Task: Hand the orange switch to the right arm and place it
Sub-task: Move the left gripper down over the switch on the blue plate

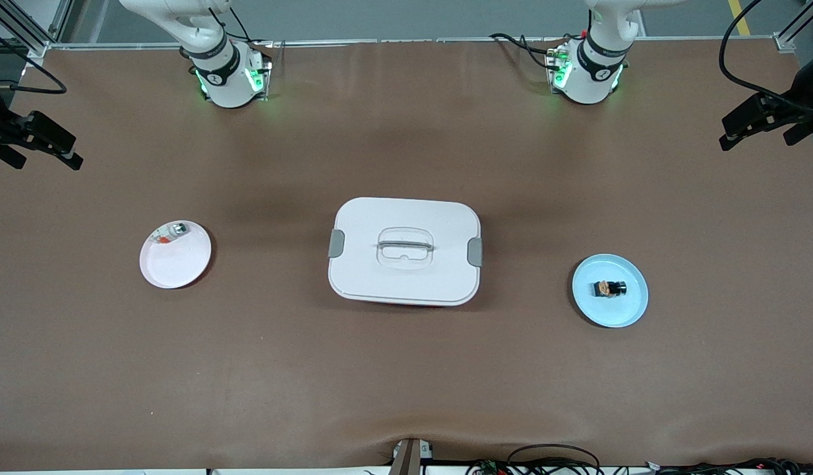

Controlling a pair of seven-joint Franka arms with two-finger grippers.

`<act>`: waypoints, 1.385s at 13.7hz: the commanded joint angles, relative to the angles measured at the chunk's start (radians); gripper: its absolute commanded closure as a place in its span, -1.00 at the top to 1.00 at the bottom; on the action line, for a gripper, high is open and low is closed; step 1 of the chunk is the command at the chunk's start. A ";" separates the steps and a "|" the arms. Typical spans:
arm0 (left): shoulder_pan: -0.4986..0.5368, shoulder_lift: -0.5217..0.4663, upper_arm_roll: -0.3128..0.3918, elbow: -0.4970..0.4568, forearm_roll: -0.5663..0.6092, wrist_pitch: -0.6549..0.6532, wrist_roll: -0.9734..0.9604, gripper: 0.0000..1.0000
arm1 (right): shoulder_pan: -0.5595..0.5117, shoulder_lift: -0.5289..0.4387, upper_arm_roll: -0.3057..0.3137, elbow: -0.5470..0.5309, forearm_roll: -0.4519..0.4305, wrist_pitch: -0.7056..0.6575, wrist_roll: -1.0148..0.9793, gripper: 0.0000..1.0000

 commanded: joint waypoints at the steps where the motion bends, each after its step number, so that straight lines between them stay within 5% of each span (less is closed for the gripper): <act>1: 0.004 -0.007 -0.005 0.009 0.003 -0.009 0.017 1.00 | -0.020 0.013 0.016 0.025 -0.010 -0.009 0.004 1.00; 9: -0.007 0.071 -0.005 0.012 0.003 0.006 0.014 1.00 | -0.020 0.013 0.016 0.025 -0.010 -0.008 0.004 1.00; 19: -0.005 0.335 -0.008 -0.071 0.020 0.313 0.016 1.00 | -0.020 0.013 0.016 0.025 -0.010 -0.009 0.004 1.00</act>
